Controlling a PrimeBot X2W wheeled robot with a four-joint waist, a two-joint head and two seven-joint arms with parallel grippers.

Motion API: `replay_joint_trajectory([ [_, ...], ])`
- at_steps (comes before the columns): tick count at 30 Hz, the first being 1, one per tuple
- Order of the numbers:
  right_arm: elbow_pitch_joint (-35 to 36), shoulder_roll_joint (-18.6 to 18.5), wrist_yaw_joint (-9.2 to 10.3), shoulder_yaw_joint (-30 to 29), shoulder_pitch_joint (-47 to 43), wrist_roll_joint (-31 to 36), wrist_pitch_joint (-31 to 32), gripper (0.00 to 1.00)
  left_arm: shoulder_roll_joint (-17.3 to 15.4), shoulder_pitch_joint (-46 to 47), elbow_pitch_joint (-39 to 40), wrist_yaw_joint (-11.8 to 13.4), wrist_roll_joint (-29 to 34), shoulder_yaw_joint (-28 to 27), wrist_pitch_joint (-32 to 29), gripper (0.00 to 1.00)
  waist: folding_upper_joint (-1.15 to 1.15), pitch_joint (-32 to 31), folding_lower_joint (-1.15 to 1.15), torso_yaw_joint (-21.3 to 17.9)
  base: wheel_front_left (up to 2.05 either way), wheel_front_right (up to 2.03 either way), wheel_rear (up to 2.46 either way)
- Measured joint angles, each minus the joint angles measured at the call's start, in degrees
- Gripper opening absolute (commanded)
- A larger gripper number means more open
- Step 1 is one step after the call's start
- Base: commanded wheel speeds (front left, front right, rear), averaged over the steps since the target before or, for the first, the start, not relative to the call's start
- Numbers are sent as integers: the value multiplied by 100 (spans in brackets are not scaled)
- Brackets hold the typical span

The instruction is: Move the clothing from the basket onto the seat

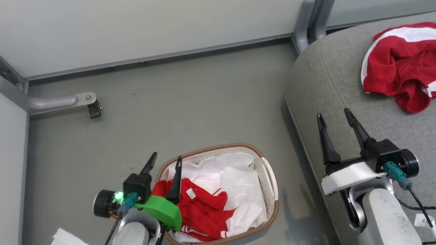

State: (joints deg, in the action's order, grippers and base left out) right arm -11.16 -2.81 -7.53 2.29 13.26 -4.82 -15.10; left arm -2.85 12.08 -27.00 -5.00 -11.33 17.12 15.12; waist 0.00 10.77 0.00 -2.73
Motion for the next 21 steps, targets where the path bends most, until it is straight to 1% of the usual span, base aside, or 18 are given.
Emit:
replay_joint_trajectory([
  [2, 69, 0, 0, -27, 106, 69, 1, 100, 2, 299, -330, -58, 75, 190, -8, 100, 0, 143, 0, -21, 0, 0, 0],
  [6, 285, -1, 0, -48, 332, 107, 0, 100, 8, 906, -1090, -157, 215, 611, -282, 100, 0, 496, 0, -79, 0, 0, 0],
  [11, 477, -1, 0, -60, 570, 118, 0, 100, -59, 1474, -2068, -219, 393, 1196, -859, 100, 0, 999, 0, -179, 0, 0, 0],
  [17, 615, -2, 0, 9, 775, 19, 1, 100, -201, 1941, -2814, -238, 322, 1979, -1313, 100, 0, 1592, 1, -330, 0, 0, 0],
  [19, 651, -2, 0, 36, 845, -25, 0, 100, -271, 2084, -2985, -240, 241, 2197, -1415, 100, 0, 1776, 1, -386, 0, 0, 0],
  [21, 686, -3, 0, 65, 927, -92, 0, 100, -409, 2268, -3159, -240, 229, 2407, -1511, 100, 0, 1971, 1, -450, 0, 0, 0],
])
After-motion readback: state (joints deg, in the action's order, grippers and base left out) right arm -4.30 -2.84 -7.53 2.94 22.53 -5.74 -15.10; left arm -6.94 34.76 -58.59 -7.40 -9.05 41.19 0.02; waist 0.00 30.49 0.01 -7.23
